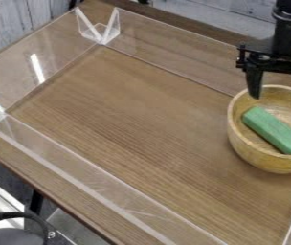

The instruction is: Put the green block in the brown bowl

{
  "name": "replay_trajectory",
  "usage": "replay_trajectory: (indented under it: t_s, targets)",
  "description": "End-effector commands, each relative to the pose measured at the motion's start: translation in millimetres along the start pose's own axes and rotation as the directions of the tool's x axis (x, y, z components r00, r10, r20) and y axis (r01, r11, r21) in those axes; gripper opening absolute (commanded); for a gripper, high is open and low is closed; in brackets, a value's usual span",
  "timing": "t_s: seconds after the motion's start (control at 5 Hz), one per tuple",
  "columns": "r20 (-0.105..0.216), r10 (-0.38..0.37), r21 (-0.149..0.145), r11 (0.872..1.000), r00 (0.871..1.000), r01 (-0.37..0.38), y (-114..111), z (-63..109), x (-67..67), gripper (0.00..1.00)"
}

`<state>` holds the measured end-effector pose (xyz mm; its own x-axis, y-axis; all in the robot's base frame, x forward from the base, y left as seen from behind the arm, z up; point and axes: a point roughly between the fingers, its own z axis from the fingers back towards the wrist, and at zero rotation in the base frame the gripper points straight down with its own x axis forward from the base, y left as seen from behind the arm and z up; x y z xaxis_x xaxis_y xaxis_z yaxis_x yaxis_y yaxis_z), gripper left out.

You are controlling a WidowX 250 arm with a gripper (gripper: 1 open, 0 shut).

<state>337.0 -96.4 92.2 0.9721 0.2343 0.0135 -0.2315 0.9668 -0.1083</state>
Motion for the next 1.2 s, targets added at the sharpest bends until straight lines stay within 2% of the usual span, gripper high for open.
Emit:
replay_trajectory:
  t_s: [0.0,0.6,1.0]
  targets:
    - [0.036,-0.024,-0.019,1.000,0.999,0.024,-3,16.4,13.7,1.00]
    - [0.006,-0.024,0.021,1.000,1.000,0.023,-8,-4.1,32.3,1.00]
    - [0.034,-0.007,0.033,0.999,0.999,0.006,-10,-5.9,32.8,1.00]
